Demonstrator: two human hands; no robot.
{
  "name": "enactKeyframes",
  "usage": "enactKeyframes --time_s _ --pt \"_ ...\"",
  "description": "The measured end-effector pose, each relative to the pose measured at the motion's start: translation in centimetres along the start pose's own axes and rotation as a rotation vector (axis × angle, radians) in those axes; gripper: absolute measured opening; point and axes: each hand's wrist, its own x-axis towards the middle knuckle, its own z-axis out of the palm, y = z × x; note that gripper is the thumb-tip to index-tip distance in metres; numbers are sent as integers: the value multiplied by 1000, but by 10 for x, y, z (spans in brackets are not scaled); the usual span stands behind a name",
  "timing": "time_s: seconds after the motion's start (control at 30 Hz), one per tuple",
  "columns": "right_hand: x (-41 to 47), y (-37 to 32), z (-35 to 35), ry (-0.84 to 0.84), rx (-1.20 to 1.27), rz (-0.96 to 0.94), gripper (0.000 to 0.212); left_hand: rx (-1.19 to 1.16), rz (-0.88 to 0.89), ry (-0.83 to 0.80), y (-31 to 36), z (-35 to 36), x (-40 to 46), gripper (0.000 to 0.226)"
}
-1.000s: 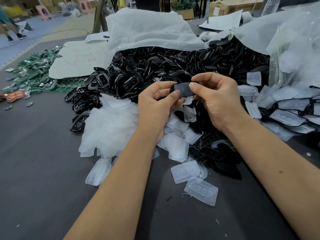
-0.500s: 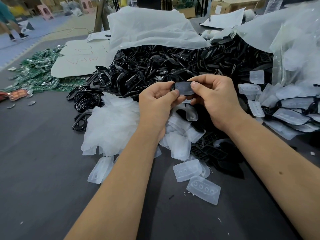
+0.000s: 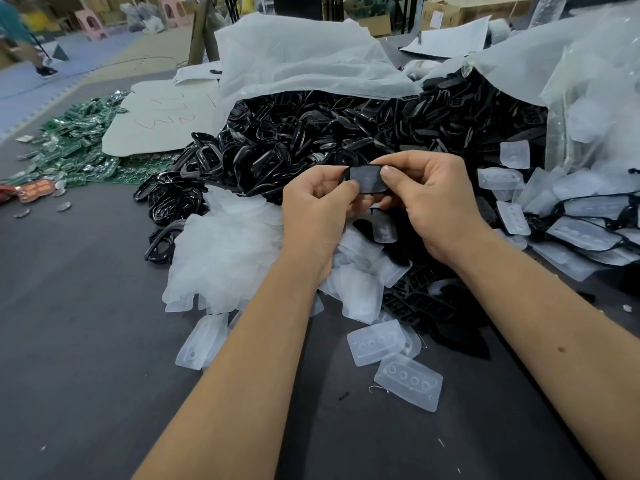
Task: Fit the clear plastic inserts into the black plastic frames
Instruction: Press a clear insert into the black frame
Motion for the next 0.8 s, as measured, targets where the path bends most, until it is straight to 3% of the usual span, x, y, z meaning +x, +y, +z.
enactKeyframes --time_s 0.47,0.63,0.8 --pt "0 1 0 -56 -63 -37 18 26 32 16 -2 -2 1 18" --pt "-3 -7 1 -81 83 40 34 8 25 18 -2 -2 2 18" --pt "-2 -7 2 -47 63 57 36 -18 27 17 -2 -3 2 18"
